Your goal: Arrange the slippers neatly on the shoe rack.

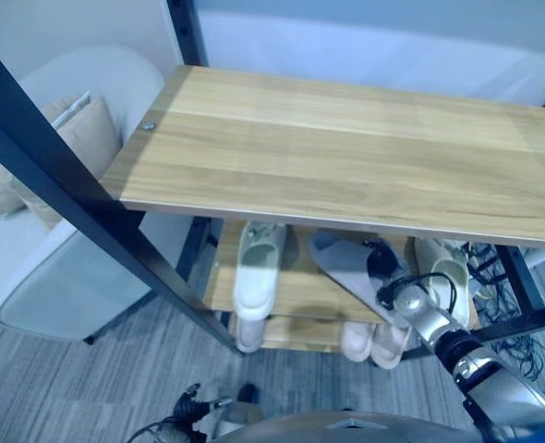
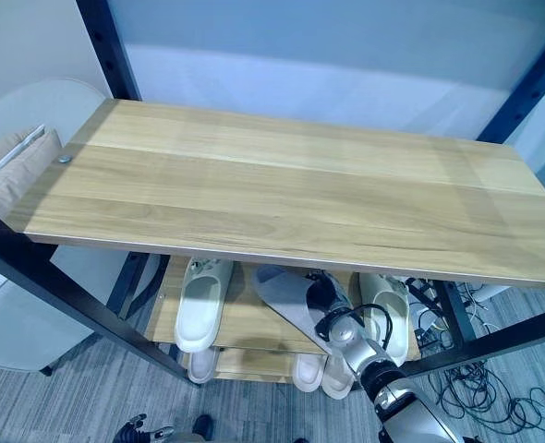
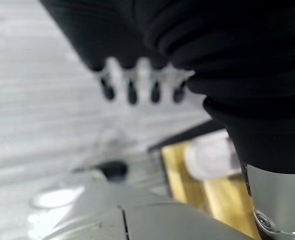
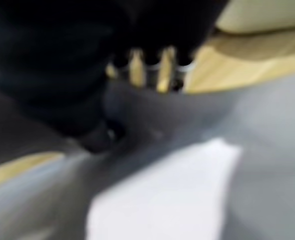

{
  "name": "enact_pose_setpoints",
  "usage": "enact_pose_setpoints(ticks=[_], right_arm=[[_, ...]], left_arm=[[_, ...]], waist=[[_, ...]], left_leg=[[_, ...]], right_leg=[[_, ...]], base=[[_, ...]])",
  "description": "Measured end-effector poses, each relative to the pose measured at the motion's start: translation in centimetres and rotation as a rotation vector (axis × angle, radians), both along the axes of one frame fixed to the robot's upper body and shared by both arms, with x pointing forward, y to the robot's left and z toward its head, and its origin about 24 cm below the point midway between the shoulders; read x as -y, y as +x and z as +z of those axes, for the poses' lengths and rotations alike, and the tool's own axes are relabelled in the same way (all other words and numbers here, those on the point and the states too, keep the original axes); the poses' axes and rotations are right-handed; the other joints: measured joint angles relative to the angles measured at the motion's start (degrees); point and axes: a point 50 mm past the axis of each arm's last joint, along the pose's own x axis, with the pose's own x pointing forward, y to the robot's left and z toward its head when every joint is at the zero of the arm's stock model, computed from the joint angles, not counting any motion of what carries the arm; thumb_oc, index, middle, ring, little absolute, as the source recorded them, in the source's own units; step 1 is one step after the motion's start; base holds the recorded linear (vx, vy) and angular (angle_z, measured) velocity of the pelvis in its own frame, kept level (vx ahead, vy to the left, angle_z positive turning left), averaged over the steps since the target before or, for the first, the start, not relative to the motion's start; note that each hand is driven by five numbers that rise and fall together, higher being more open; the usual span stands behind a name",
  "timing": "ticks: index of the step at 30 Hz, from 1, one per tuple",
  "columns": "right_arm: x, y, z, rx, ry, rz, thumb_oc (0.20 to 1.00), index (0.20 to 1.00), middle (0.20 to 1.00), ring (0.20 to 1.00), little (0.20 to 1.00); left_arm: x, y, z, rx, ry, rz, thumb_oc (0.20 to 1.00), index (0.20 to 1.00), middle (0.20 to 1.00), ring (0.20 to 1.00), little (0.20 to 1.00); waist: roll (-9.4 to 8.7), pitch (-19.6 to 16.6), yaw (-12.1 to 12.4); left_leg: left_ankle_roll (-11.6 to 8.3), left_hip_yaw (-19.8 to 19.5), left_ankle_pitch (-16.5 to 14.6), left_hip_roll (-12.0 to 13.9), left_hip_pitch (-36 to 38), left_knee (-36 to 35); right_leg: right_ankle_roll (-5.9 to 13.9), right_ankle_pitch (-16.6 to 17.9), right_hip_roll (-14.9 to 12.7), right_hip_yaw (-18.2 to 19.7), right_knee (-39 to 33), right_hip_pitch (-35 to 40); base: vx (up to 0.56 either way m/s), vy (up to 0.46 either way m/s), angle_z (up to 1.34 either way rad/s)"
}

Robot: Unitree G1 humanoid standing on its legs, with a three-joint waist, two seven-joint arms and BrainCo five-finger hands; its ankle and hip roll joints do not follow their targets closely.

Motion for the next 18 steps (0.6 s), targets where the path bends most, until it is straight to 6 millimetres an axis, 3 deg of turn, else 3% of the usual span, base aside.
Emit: enact_pose_setpoints(ticks=[8, 9, 13, 18], right_arm=[[0.1, -1.9, 1.7, 0.130, 0.117, -0.053, 0.200, 0.200, 0.200, 0.200, 0.200], [0.3, -3.0, 2.4, 0.172, 0.170, -0.068, 0.200, 0.200, 0.200, 0.200, 0.200], [-0.8, -4.3, 3.0, 0.196, 0.219, -0.002, 0.200, 0.200, 0.200, 0.200, 0.200], [-1.4, -4.6, 2.7, 0.171, 0.227, 0.041, 0.200, 0.200, 0.200, 0.200, 0.200]], left_arm=[[-0.1, -0.7, -0.1, -0.011, 0.017, 0.012, 1.000, 1.000, 1.000, 1.000, 1.000], [0.0, -0.6, -0.1, -0.011, 0.023, -0.004, 1.000, 1.000, 1.000, 1.000, 1.000], [-0.1, -0.9, -0.1, -0.021, 0.033, -0.020, 1.000, 1.000, 1.000, 1.000, 1.000], [0.1, 1.4, 0.3, 0.032, 0.035, -0.056, 1.000, 1.000, 1.000, 1.000, 1.000]], waist=[[0.19, 0.1, -2.5], [0.35, 0.3, -3.1], [0.32, 0.6, -4.4], [0.57, 2.7, -4.6]], left_leg=[[0.17, 0.2, 0.0, -0.5, 0.2, -0.1], [0.38, 0.7, -0.1, -0.8, 0.3, -0.3], [1.01, 2.2, -0.5, -0.8, 1.2, -0.4], [1.85, 3.9, -0.6, -1.2, 1.4, 1.1]], right_leg=[[0.15, 0.1, -0.5, 0.3, 0.0, 0.0], [0.30, 0.3, -0.8, 0.6, 0.1, -0.2], [-0.24, 0.9, -1.2, 1.7, 0.1, 0.1], [-0.71, 1.7, -1.5, 5.0, 2.0, -1.3]], base=[[0.00, 0.043, -0.02], [0.01, 0.113, -0.07], [-0.02, 0.065, -0.20], [-0.18, -0.022, -0.17]])
